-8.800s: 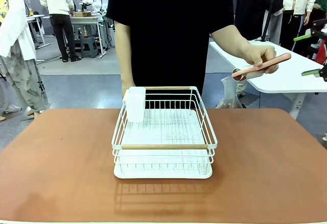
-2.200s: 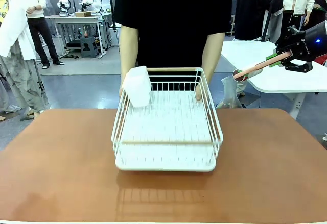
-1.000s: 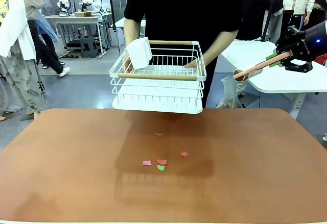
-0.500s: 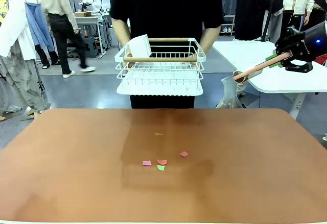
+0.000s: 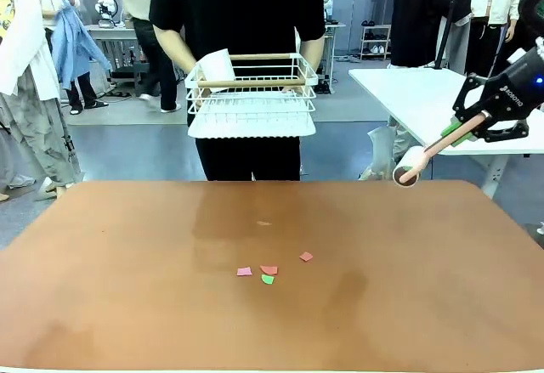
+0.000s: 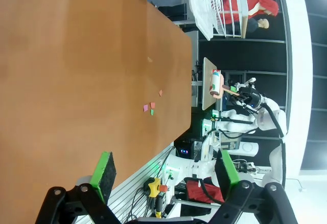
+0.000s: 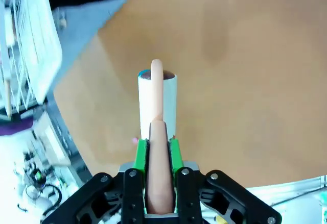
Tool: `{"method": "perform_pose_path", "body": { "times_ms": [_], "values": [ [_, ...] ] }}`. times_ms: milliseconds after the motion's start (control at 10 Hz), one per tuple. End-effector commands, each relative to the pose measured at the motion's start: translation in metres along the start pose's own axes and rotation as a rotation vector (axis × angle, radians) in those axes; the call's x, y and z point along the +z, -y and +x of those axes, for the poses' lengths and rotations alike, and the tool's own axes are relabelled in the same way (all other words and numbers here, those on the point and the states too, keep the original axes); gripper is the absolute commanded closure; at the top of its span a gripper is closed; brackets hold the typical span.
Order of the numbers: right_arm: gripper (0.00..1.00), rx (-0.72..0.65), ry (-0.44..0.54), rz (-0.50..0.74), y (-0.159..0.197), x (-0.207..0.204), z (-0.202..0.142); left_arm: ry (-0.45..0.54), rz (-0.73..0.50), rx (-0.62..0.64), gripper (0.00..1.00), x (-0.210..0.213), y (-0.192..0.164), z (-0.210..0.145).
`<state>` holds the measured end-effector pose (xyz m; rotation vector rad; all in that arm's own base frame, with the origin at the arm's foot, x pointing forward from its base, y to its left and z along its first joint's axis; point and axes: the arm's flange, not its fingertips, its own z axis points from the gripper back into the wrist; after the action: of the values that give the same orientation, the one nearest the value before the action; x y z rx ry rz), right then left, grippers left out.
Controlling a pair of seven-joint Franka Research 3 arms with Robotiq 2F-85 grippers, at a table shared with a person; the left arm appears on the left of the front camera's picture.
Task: Clean the table.
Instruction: Clean the table with the Lint Roller when the human lifts the Dish drying rack.
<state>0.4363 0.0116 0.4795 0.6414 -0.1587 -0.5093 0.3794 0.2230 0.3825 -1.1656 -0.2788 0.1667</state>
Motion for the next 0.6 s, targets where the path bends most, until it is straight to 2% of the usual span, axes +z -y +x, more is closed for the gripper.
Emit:
{"method": "perform_pose_path", "body": {
  "times_ms": [0, 200, 300, 500],
  "values": [
    [0.78, 0.071, -0.148, 0.058, -0.004, -0.031, 0.020, 0.010, 0.007, -0.006, 0.00, 0.003, 0.002, 0.000],
    [0.78, 0.177, -0.191, 0.094, 0.010, -0.061, 0.015, 0.010, 0.007, -0.006, 0.00, 0.003, 0.002, 0.000],
    [0.78, 0.211, -0.221, 0.075, 0.016, -0.071, 0.013, 0.010, 0.007, -0.006, 0.00, 0.003, 0.002, 0.000],
    [0.78, 0.234, -0.228, 0.094, 0.020, -0.083, 0.012, 0.010, 0.007, -0.006, 0.00, 0.003, 0.002, 0.000]
  ]
}}
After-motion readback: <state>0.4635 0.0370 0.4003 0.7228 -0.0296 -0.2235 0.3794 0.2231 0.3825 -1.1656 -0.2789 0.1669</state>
